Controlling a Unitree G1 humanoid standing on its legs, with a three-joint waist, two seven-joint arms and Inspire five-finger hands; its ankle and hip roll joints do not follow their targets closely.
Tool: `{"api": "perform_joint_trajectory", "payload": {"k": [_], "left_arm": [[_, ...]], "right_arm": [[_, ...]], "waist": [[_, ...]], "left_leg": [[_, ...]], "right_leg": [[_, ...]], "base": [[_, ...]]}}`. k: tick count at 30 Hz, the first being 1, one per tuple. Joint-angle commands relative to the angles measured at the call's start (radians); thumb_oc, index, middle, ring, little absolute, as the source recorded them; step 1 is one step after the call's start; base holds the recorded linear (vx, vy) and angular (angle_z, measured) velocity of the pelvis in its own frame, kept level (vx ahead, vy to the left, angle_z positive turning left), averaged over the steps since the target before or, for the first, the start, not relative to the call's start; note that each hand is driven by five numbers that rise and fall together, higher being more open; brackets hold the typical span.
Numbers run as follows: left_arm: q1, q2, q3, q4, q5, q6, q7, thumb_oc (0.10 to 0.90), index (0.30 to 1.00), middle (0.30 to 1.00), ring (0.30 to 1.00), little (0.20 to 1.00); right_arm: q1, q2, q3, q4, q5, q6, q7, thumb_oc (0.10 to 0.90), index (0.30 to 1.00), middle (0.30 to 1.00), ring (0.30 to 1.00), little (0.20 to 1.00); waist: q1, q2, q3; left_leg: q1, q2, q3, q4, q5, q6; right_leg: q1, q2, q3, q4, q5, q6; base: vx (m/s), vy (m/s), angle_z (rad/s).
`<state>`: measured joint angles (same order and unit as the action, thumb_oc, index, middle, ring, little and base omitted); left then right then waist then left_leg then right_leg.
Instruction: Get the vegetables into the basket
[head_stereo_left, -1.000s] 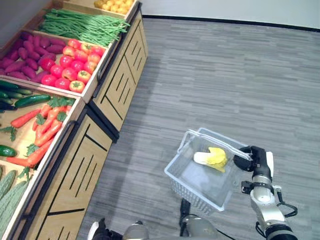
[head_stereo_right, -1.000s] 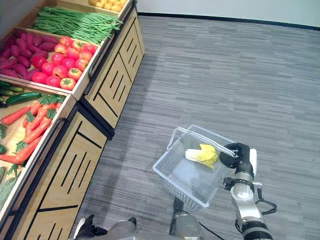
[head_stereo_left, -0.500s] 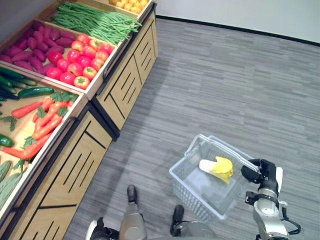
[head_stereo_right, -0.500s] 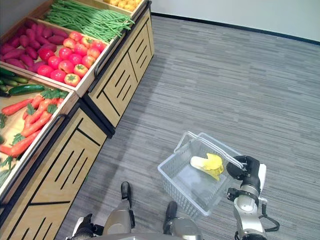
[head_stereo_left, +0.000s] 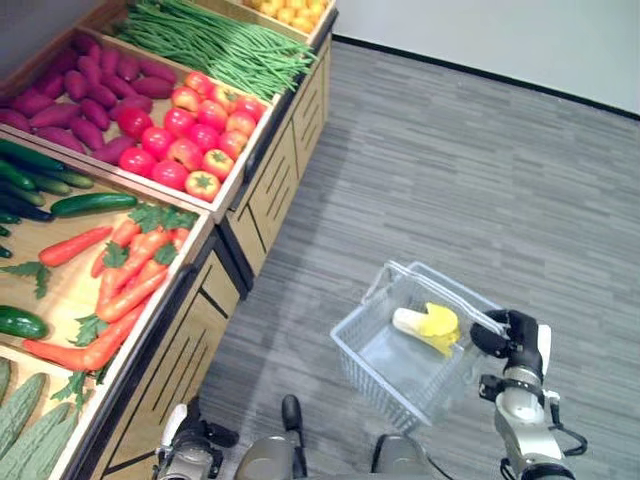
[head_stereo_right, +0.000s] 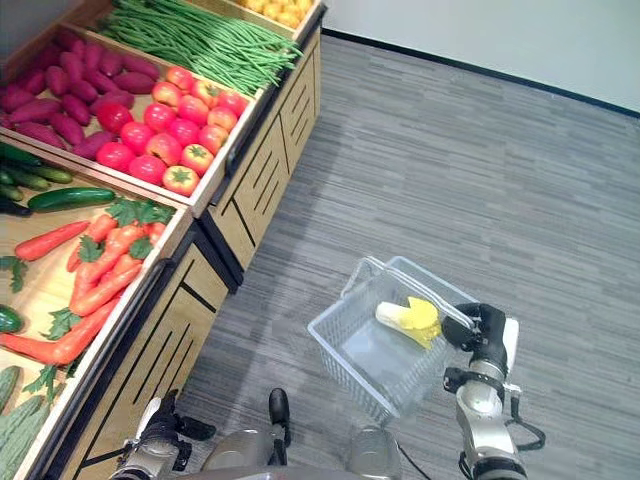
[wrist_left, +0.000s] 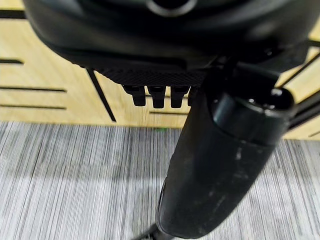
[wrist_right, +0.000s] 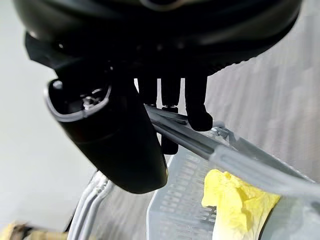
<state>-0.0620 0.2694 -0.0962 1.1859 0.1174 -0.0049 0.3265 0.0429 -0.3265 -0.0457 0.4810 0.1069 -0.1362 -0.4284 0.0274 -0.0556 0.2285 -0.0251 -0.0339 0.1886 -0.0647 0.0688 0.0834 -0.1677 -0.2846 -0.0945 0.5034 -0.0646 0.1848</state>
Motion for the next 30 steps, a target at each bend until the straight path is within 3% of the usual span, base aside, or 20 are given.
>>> {"api": "perform_joint_trajectory", "payload": {"k": [1,6,9,12,13,14,15,18,20,22,26,30], "left_arm": [[0.023,0.012,0.018,-0.011,-0.014,-0.003,0.04,0.9,1.0,1.0,1.0,1.0],[0.016,-0.003,0.027,0.02,-0.041,-0.006,0.036,0.9,1.0,1.0,1.0,1.0],[0.027,-0.003,0.032,0.033,-0.042,-0.007,0.031,0.9,1.0,1.0,1.0,1.0],[0.042,0.001,0.057,0.056,-0.064,-0.014,0.036,0.9,1.0,1.0,1.0,1.0],[0.043,0.001,0.056,0.055,-0.064,-0.014,0.036,0.9,1.0,1.0,1.0,1.0],[0.063,-0.001,0.076,0.062,-0.078,-0.019,0.05,0.9,1.0,1.0,1.0,1.0],[0.064,-0.001,0.076,0.062,-0.079,-0.019,0.05,0.9,1.0,1.0,1.0,1.0],[0.066,-0.014,0.097,0.077,-0.128,-0.024,0.062,0.9,1.0,1.0,1.0,1.0],[0.054,-0.028,0.074,0.08,-0.109,-0.018,0.06,0.9,1.0,1.0,1.0,1.0],[0.041,-0.034,0.053,0.073,-0.09,-0.015,0.056,0.9,1.0,1.0,1.0,1.0],[0.037,-0.051,0.023,0.036,-0.067,-0.013,0.053,0.9,1.0,1.0,1.0,1.0],[0.037,-0.059,0.011,0.04,-0.049,-0.009,0.057,0.9,1.0,1.0,1.0,1.0]], "right_arm": [[-0.079,-0.073,-0.086,-0.097,0.013,-0.1,-0.044,0.4,0.3,0.3,0.3,0.3],[-0.094,-0.078,-0.085,-0.061,0.042,-0.105,-0.044,0.4,0.3,0.3,0.3,0.3],[-0.097,-0.086,-0.09,-0.041,0.049,-0.106,-0.037,0.4,0.3,0.3,0.3,0.3],[-0.078,-0.098,-0.092,-0.054,0.052,-0.114,-0.024,0.4,0.3,0.3,0.3,0.3],[-0.077,-0.098,-0.092,-0.054,0.052,-0.114,-0.023,0.4,0.3,0.3,0.3,0.3],[-0.082,-0.118,-0.088,-0.028,0.062,-0.123,-0.007,0.4,0.3,0.3,0.3,0.3],[-0.083,-0.119,-0.087,-0.026,0.063,-0.124,-0.007,0.4,0.3,0.3,0.3,0.3],[-0.075,-0.143,-0.092,-0.037,0.075,-0.137,-0.017,0.4,0.3,0.3,0.3,0.3],[-0.067,-0.15,-0.104,-0.033,0.095,-0.152,-0.021,0.4,0.3,0.3,0.3,0.3],[-0.049,-0.152,-0.113,-0.039,0.103,-0.158,-0.024,0.4,0.3,0.3,0.3,0.3],[-0.006,-0.14,-0.142,-0.04,0.114,-0.156,-0.043,0.4,0.3,0.3,0.3,0.3],[0.008,-0.126,-0.156,-0.031,0.118,-0.155,-0.051,0.4,0.3,0.3,0.3,0.3]], "waist": [[-0.021,-0.005,0.006],[-0.055,-0.012,0.018],[-0.062,-0.013,0.015],[-0.064,-0.022,-0.003],[-0.066,-0.02,-0.003],[-0.053,-0.016,-0.023],[-0.055,-0.014,-0.023],[-0.052,-0.007,-0.021],[-0.067,-0.005,-0.012],[-0.086,0.0,-0.007],[-0.113,0.027,-0.008],[-0.112,0.044,-0.017]], "left_leg": [[0.026,0.068,-0.059,0.046,-0.09,-0.085],[0.081,0.061,-0.162,0.089,-0.158,-0.107],[0.101,0.056,-0.201,0.103,-0.181,-0.116],[0.136,0.063,-0.287,0.107,-0.209,-0.132],[0.137,0.064,-0.29,0.107,-0.209,-0.133],[0.142,0.108,-0.322,0.131,-0.201,-0.157],[0.142,0.111,-0.325,0.131,-0.202,-0.159],[0.096,0.149,-0.336,0.208,-0.139,-0.197],[0.052,0.162,-0.28,0.239,-0.098,-0.2],[0.02,0.187,-0.172,0.255,-0.067,-0.202],[0.009,0.234,0.006,0.185,-0.025,-0.204],[-0.001,0.206,0.009,0.092,-0.012,-0.205]], "right_leg": [[0.021,0.014,-0.013,-0.27,0.27,0.031],[-0.032,0.035,0.089,-0.475,0.266,0.054],[-0.03,0.043,0.098,-0.502,0.264,0.06],[-0.018,0.084,0.146,-0.48,0.218,0.049],[-0.017,0.085,0.142,-0.477,0.215,0.048],[0.0,0.106,0.104,-0.462,0.18,0.018],[0.001,0.108,0.1,-0.46,0.178,0.017],[0.038,0.135,0.046,-0.449,0.136,-0.017],[0.067,0.128,0.01,-0.455,0.118,-0.035],[0.095,0.125,-0.03,-0.464,0.1,-0.048],[0.132,0.124,-0.113,-0.491,0.079,-0.054],[0.148,0.117,-0.158,-0.503,0.078,-0.041]], "base": [[0.24,-0.062,0.36],[0.29,-0.101,0.76],[0.26,-0.13,0.88],[0.31,-0.265,1.21],[0.31,-0.467,0.98],[0.22,-0.372,0.77],[0.29,-0.478,0.62],[0.14,-0.283,0.52],[0.05,-0.221,0.64],[0.07,-0.184,0.84],[0.04,-0.095,0.83],[0.06,0.014,0.78]]}}
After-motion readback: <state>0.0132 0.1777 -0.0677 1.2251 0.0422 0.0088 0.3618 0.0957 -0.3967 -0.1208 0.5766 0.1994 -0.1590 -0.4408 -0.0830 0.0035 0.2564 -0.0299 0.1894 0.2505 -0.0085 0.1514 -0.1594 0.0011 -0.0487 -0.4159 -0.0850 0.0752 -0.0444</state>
